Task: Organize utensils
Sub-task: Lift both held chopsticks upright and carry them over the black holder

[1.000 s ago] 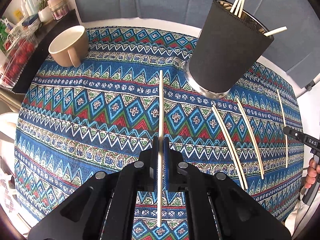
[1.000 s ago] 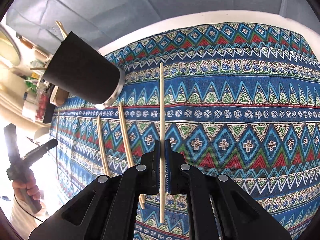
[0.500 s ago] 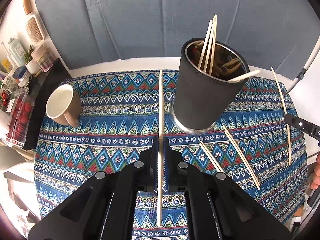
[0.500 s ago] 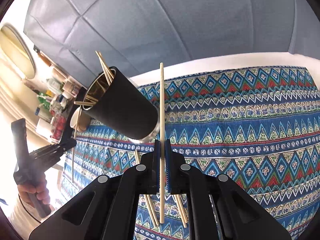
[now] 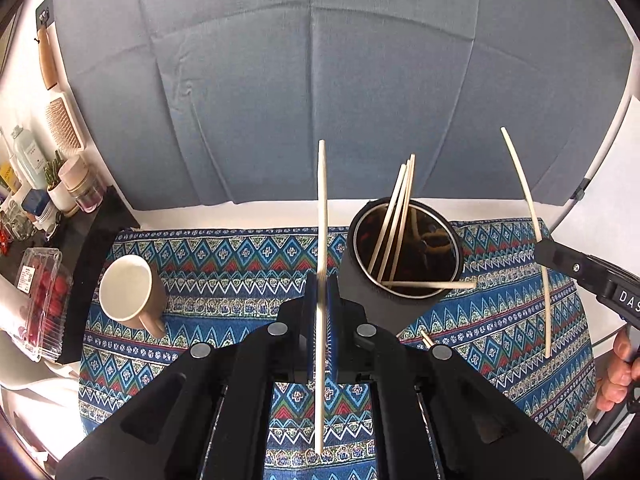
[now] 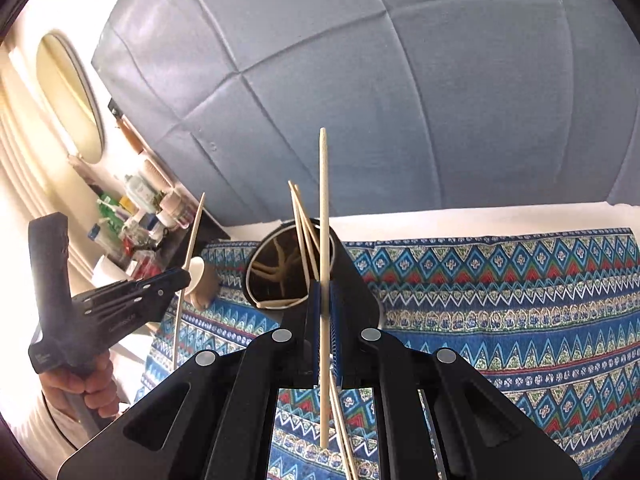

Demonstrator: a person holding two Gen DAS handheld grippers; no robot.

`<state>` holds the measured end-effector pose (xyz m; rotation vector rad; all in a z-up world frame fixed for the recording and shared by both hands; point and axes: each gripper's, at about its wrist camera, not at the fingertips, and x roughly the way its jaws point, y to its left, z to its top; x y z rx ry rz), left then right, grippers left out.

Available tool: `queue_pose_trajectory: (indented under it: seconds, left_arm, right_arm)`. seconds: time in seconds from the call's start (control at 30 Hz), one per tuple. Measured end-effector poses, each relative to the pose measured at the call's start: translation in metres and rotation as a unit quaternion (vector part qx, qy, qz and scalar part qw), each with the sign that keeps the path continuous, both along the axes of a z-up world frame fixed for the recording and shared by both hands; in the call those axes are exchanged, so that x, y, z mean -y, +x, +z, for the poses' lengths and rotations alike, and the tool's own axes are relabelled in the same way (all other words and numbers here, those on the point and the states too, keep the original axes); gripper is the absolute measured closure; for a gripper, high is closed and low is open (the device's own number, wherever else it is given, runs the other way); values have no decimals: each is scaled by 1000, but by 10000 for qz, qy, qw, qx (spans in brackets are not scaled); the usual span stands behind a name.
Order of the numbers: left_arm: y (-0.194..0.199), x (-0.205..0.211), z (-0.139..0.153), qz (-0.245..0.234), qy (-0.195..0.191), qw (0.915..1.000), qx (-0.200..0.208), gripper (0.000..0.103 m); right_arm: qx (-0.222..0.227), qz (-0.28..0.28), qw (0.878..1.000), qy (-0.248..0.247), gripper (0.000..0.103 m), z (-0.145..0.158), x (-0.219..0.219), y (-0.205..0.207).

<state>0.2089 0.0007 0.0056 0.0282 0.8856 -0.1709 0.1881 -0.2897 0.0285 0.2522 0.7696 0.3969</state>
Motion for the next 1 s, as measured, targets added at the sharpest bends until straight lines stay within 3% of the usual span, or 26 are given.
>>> queue_pose_trajectory:
  seconds: [0.1, 0.23, 0.43, 0.63, 0.8, 1.0]
  left_arm:
    - [5, 1, 8, -34, -85, 9996, 271, 98]
    - [12, 2, 16, -171, -278, 9975, 621, 98]
    - [25, -1, 19, -331, -901, 9912, 907, 98]
    - [43, 4, 19, -450, -1356, 9826, 1190, 98]
    - [51, 10, 19, -543, -1585, 9722, 1633, 98]
    - [64, 13, 6, -482, -1810, 9674, 1703, 98]
  right_arm:
    - [188, 45, 9998, 14, 98, 9, -8, 5]
    - [808, 45, 9967, 94, 98, 19, -17, 5]
    - [1273, -37, 9907, 475, 98, 20, -18, 15]
    - [1315, -180, 9876, 840, 98, 11, -17, 38]
    - [1203, -223, 9895, 765, 98, -3, -24, 58]
    - [1122, -343, 9893, 872, 98, -17, -27, 73]
